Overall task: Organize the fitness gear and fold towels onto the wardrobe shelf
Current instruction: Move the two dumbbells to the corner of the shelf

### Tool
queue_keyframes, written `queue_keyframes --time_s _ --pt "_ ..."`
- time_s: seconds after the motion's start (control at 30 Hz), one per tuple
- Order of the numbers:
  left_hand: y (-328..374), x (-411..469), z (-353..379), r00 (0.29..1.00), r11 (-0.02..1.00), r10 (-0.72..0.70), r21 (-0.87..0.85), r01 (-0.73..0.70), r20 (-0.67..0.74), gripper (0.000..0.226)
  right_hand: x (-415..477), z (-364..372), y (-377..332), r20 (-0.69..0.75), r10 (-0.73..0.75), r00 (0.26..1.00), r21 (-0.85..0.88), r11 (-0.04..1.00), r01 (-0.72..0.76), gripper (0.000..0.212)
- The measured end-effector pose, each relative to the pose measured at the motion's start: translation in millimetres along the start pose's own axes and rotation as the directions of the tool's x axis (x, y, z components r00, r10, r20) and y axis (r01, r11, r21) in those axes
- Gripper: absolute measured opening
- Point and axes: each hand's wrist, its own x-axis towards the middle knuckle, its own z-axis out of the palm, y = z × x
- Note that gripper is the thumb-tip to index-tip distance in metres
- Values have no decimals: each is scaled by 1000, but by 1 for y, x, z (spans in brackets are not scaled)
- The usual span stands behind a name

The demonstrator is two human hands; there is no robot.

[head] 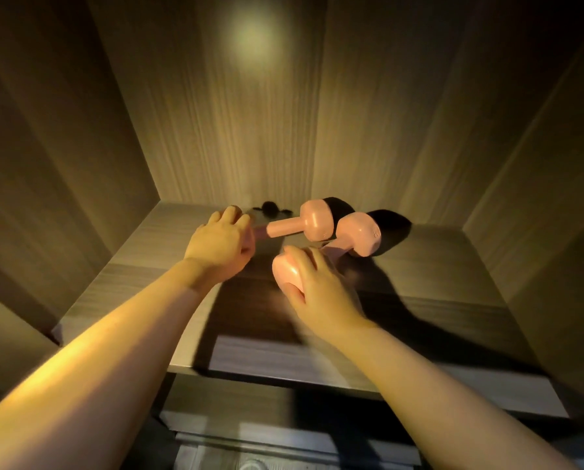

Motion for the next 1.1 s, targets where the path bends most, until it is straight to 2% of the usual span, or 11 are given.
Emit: queue_keyframes --time_s 0.23,0.33,0.4,0.47,0.6,0.7,0.8,0.9,1.1 --pt "10 -37 -8 999 994 -31 104 34 -30 61 -18 -35 3 166 83 983 70 993 -95 51" --pt "15 -52 -11 999 994 -26 110 28 -21 60 -21 -51 1 303 149 941 -124 985 -116 62" --pt "16 -60 -11 1000 1000 3 -16 -3 25 58 -18 -59 -5 409 195 892 -288 954 -76 75" --pt "18 -69 -12 996 984 -7 -179 24 93 57 -14 -64 -12 476 218 852 -405 914 -8 77" --pt "25 -84 -12 993 972 -62 -218 82 97 59 -12 -69 -18 538 275 797 -429 903 -22 66" --pt "29 -93 -10 990 969 -125 -208 136 67 60 -16 -71 -11 520 260 813 -338 938 -84 59" --pt "27 -99 -7 983 965 -179 -187 181 30 60 -27 -73 0 486 258 835 -169 965 -200 66" --pt "25 -101 -8 973 958 -228 -177 227 12 60 -36 -69 5 432 280 858 11 949 -315 68" --pt "15 -102 -11 948 932 -317 -180 313 9 56 -31 -41 -10 342 259 903 228 909 -348 61"
